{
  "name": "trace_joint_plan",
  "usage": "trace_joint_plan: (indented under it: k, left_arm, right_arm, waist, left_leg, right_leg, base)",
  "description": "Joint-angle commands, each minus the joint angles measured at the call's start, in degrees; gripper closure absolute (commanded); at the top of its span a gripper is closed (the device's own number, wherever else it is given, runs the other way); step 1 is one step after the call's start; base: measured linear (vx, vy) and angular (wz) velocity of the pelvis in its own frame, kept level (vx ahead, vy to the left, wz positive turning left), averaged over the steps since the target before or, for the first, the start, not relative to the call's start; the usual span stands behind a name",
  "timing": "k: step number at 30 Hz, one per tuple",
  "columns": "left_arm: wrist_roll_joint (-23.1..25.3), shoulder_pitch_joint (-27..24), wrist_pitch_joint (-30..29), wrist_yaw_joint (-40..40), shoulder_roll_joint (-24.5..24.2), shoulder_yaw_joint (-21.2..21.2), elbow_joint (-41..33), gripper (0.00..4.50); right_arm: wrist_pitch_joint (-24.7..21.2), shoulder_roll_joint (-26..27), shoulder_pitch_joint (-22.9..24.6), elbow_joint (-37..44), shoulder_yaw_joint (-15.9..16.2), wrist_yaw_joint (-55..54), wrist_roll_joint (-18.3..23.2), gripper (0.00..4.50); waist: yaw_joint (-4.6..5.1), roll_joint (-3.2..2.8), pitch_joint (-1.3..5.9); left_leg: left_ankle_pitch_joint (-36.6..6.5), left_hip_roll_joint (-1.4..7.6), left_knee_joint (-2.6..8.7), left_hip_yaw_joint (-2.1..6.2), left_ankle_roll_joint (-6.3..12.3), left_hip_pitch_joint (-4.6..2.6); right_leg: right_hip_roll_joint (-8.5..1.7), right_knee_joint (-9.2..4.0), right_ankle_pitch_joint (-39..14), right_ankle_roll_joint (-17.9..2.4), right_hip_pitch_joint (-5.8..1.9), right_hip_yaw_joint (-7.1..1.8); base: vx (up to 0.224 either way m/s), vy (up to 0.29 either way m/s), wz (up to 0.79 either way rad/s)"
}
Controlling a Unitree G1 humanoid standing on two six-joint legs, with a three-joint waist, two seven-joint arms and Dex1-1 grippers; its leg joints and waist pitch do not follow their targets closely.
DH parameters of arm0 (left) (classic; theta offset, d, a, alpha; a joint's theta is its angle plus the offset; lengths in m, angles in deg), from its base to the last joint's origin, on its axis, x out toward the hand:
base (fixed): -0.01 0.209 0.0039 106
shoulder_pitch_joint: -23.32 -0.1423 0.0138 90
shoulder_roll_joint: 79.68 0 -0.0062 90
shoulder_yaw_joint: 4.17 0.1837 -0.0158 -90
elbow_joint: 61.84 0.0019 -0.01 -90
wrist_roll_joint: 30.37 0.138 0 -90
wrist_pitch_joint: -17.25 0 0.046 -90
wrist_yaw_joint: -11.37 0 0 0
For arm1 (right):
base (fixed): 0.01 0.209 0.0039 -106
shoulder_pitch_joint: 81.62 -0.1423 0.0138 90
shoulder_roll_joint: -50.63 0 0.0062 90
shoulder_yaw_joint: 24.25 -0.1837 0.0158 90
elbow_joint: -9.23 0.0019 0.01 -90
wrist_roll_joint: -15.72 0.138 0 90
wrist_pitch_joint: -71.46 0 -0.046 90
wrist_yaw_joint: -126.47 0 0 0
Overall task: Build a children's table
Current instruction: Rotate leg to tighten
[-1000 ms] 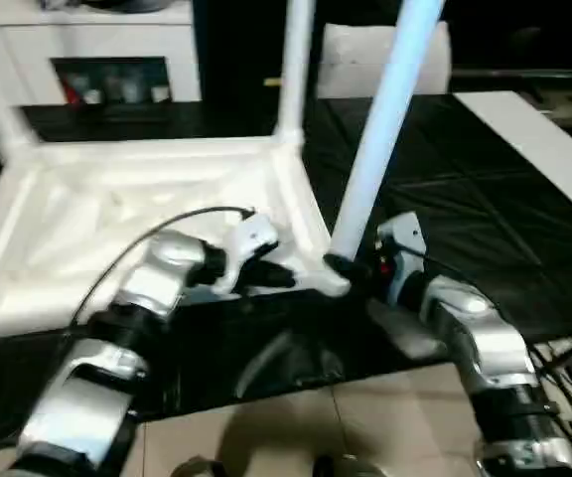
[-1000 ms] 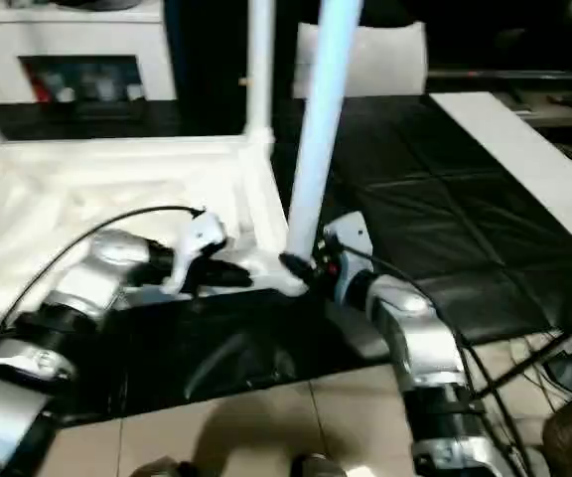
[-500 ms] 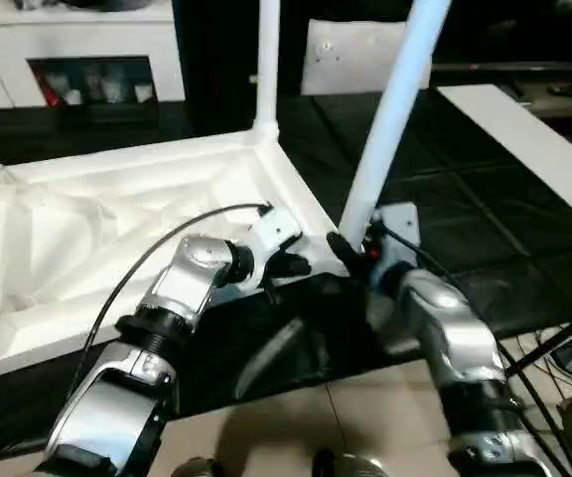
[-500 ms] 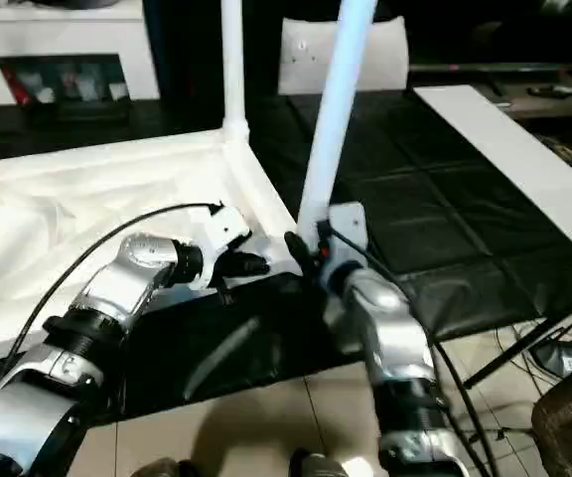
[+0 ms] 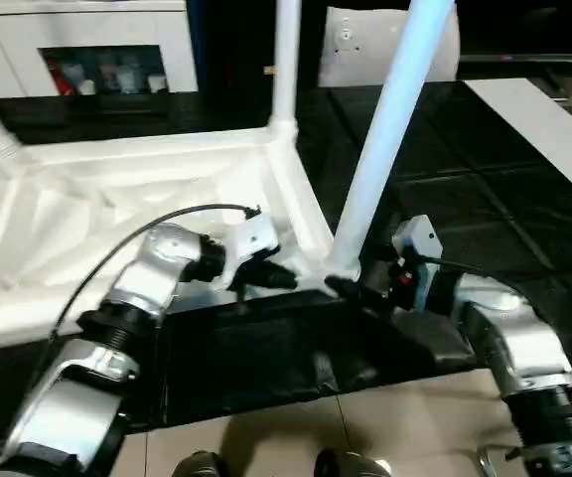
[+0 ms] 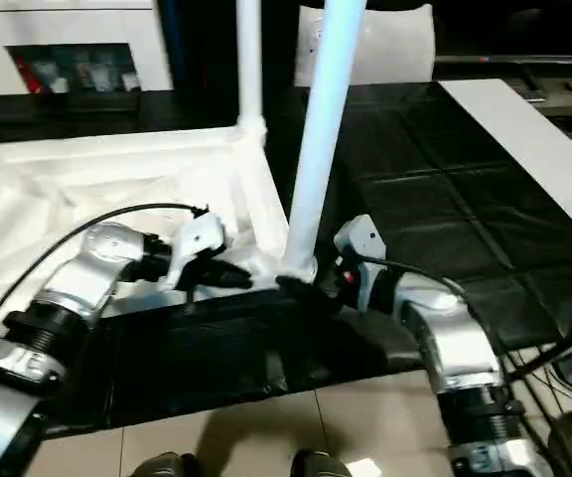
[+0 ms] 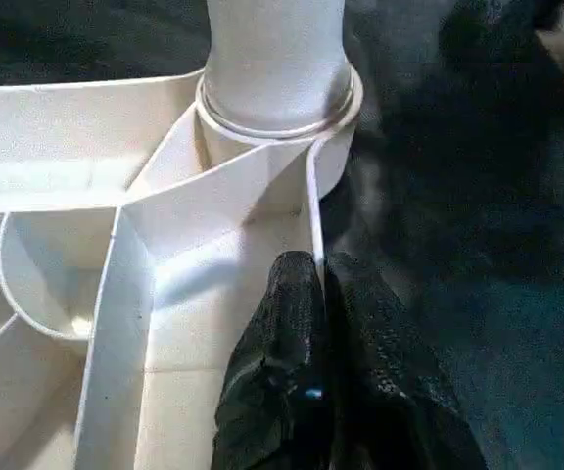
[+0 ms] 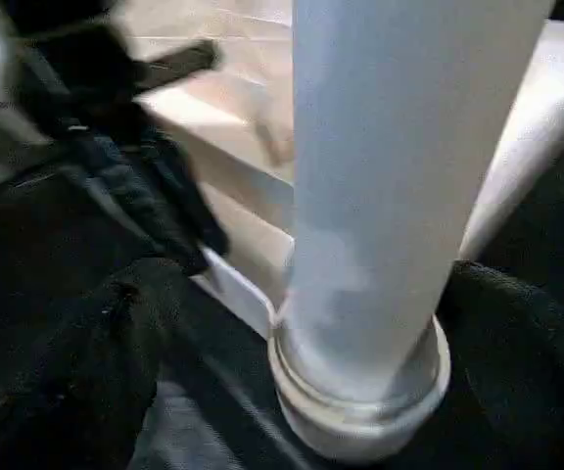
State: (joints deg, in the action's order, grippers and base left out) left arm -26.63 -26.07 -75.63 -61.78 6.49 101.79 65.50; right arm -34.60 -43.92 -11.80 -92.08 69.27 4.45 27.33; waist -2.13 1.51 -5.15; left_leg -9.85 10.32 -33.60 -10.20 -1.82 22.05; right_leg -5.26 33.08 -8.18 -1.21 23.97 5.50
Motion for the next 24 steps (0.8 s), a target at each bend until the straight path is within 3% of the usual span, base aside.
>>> trace_joint_plan:
  k: [1,5,10,14,18,19,24]
  left_arm:
    - [0.66,0.83,2.88,-4.73,-0.64,2.93,0.74,4.50]
    - [0.32,1.54,5.08,-9.38,-2.05,3.83,2.01,4.50]
    - [1.52,2.72,8.38,-9.02,-2.74,4.34,4.20,4.50]
    - [2.53,3.62,7.26,-5.92,-2.48,3.88,6.06,4.50]
    - [1.87,3.91,4.84,-6.09,-1.92,3.35,6.52,4.50]
    - [1.92,4.10,4.70,-6.12,-1.88,3.45,6.92,3.96]
    - [2.88,5.18,6.26,-4.12,-1.64,3.90,9.25,3.94]
  right_arm:
    - [0.86,-1.34,-1.09,0.18,0.89,3.09,0.90,0.04]
    - [3.72,-3.34,-1.93,-1.56,2.55,8.39,0.54,0.04]
    - [6.64,-4.59,-2.76,-3.33,4.05,11.24,0.11,0.04]
    - [7.20,-4.69,-2.76,-3.73,4.43,11.61,-0.15,0.04]
    - [8.23,-4.89,-2.13,-3.76,5.11,12.01,-0.60,0.04]
    - [8.61,-4.94,-2.06,-3.91,5.26,12.04,-0.58,0.00]
    - [9.42,-4.91,-1.87,-4.19,5.46,11.78,-0.73,0.00]
  waist:
    - [-0.12,-0.12,4.75]
    - [-0.44,-0.14,4.46]
    - [-0.65,0.05,4.40]
    - [-0.98,0.24,4.36]
    - [-0.93,0.34,4.16]
    - [-0.87,0.37,4.13]
    - [-0.76,0.28,4.40]
  left_leg:
    - [-10.49,3.06,3.63,0.59,4.37,-1.22]
    - [-13.74,3.32,3.90,0.64,2.49,-1.44]
    - [-15.44,3.26,3.87,0.55,1.73,-1.66]
    - [-15.54,3.19,3.89,0.61,1.51,-1.58]
    - [-17.07,3.09,3.88,0.81,0.98,-1.71]
    - [-17.25,3.06,3.88,0.87,1.00,-1.68]
    - [-16.05,3.13,3.91,0.95,1.48,-1.45]
  right_leg:
    - [-3.76,-3.31,-13.37,-13.51,-3.46,-3.25]
    - [-3.78,-3.48,-16.44,-13.19,-3.32,-3.20]
    - [-3.91,-3.81,-19.31,-12.44,-3.10,-3.26]
    - [-4.07,-3.97,-21.19,-11.67,-3.18,-3.23]
    - [-4.23,-4.76,-27.34,-9.61,-3.02,-3.07]
    - [-4.24,-4.91,-28.38,-9.12,-2.97,-3.02]
    - [-4.13,-4.60,-25.18,-9.39,-3.10,-3.04]
  base:
    - [0.000,0.000,0.00]
    - [0.000,0.000,0.00]
    - [0.000,0.000,0.00]
    - [0.000,0.000,0.00]
    - [0.000,0.000,0.00]
    - [0.000,0.000,0.00]
    - [0.000,0.000,0.00]
